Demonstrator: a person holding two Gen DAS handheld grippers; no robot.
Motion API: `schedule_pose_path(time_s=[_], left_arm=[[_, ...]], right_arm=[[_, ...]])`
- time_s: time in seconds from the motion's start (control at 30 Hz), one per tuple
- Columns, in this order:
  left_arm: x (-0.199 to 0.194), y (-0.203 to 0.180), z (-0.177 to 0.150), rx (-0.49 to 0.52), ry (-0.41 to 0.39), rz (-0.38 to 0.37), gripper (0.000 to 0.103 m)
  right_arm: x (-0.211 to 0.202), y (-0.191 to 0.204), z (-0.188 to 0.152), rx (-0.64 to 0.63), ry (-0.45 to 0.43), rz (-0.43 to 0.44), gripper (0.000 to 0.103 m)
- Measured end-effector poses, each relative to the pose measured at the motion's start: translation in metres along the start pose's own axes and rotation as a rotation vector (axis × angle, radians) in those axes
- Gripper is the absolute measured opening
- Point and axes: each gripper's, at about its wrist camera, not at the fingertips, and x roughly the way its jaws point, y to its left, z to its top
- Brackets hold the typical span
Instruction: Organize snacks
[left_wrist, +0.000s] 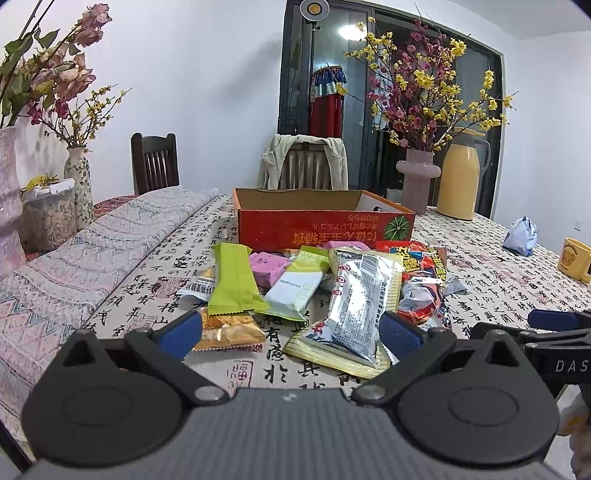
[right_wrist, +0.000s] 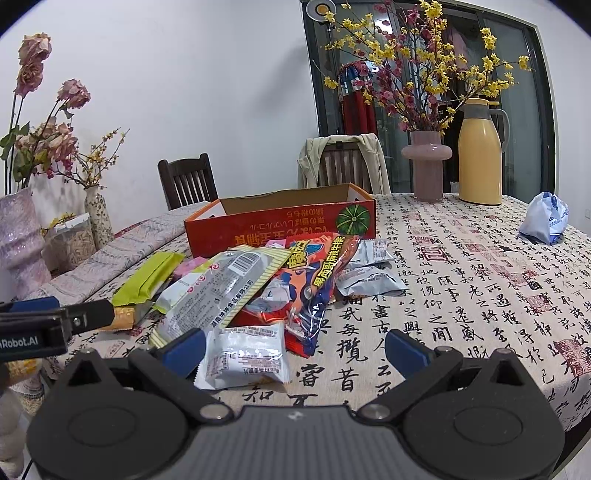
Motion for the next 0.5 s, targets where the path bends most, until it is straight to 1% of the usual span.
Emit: schedule_pose_path(time_s=[0.5], left_arm=[[0.0025, 0.0025, -0.0034, -0.014, 0.011, -0.001, 0.103]], right_arm=[[0.0018, 0.0009, -0.0001, -0.002, 0.009, 0.004, 0.103]])
